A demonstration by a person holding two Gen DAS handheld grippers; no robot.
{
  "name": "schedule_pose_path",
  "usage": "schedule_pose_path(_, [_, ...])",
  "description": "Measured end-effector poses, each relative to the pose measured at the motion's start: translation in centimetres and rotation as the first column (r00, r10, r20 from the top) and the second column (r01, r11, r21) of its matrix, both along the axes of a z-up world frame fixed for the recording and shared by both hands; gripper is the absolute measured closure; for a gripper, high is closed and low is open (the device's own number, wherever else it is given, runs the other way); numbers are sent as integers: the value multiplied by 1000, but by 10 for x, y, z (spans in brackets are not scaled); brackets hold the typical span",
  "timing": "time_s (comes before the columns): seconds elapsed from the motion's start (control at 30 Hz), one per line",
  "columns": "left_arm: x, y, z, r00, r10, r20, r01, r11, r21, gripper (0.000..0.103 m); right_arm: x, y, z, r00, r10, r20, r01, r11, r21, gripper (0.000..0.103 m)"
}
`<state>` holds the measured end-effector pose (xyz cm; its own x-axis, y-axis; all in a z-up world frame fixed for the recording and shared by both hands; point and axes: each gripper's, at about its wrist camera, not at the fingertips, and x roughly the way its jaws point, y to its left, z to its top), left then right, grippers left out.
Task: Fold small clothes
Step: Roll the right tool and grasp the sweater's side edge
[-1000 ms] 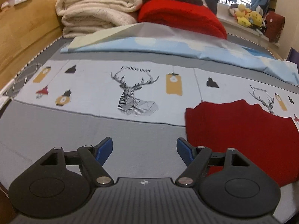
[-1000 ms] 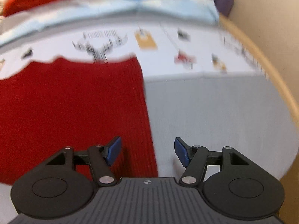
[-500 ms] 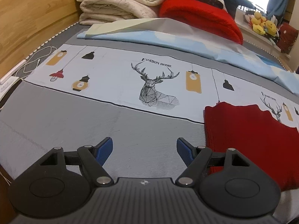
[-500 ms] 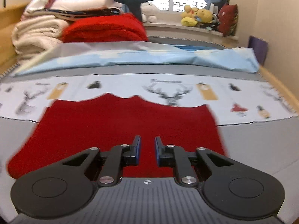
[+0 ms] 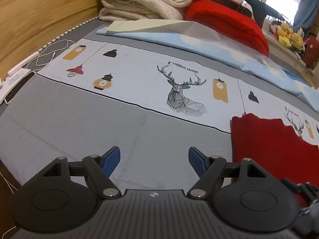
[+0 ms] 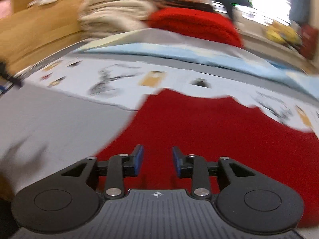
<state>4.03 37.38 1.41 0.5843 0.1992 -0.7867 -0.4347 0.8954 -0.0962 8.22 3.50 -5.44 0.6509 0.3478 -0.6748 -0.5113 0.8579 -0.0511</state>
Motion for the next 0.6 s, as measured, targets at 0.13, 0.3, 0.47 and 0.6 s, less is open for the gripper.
schedule_pose_path(0.13, [-4,8,0,1000,14,0,-14,1000,-2,23,-18,50,-13,988,156,9,-155,985,-81,35])
schedule_pose_path(0.3, [-6,15,-1,1000,19,-8,-19,1000,7,23,-30,83,-40,967,256,-8,-251,940,-230,28])
schedule_pose_path(0.47, [-10,22,-2,1000,24,-7,-24,1000,2,23,-31,94,-76,961,275,36,-222,841,-494,27])
schedule_pose_path(0.6, [-11,26,-4,1000,25,-12,-25,1000,-1,23,-28,94,-76,957,286,43,-228,837,-498,44])
